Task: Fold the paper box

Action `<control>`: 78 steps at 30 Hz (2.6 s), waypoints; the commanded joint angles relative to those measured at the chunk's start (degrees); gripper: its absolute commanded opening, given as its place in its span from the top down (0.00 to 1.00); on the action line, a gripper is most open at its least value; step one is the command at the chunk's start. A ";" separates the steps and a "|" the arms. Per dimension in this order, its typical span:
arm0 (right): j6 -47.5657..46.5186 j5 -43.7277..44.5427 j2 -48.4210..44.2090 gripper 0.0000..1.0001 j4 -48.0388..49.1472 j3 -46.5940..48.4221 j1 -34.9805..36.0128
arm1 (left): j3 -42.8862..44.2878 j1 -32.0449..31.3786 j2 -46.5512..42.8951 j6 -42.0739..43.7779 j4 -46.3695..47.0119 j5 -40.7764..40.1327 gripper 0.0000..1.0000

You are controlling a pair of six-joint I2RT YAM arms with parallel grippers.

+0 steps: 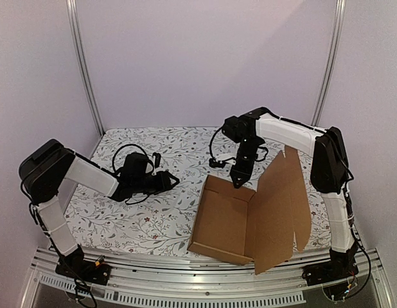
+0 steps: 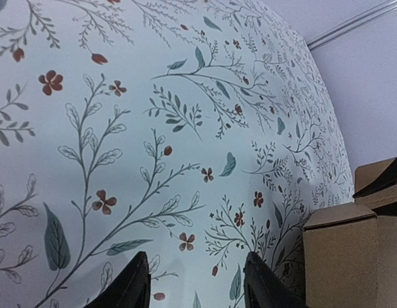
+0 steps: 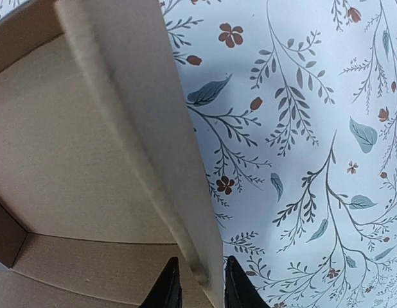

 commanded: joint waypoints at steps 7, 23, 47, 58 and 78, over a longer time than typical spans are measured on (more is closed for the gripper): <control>0.05 0.05 2.14 0.74 -2.47 2.29 1.22 | -1.54 -3.13 7.77 -7.13 12.03 4.17 0.51; 2.72 13.34 5.81 0.53 -3.41 7.75 6.70 | -8.02 -3.11 2.77 -4.57 14.25 2.51 0.51; 2.81 11.43 10.36 0.74 -4.73 5.33 4.60 | -9.00 -2.76 4.27 -4.91 17.84 5.36 0.51; -0.29 7.17 -0.07 0.87 -1.91 5.21 5.52 | -5.93 -3.66 7.08 -7.99 20.61 5.86 0.52; 2.57 -2.29 -20.86 1.00 31.77 -19.02 7.01 | 9.55 -15.07 8.06 -6.09 13.82 5.91 0.55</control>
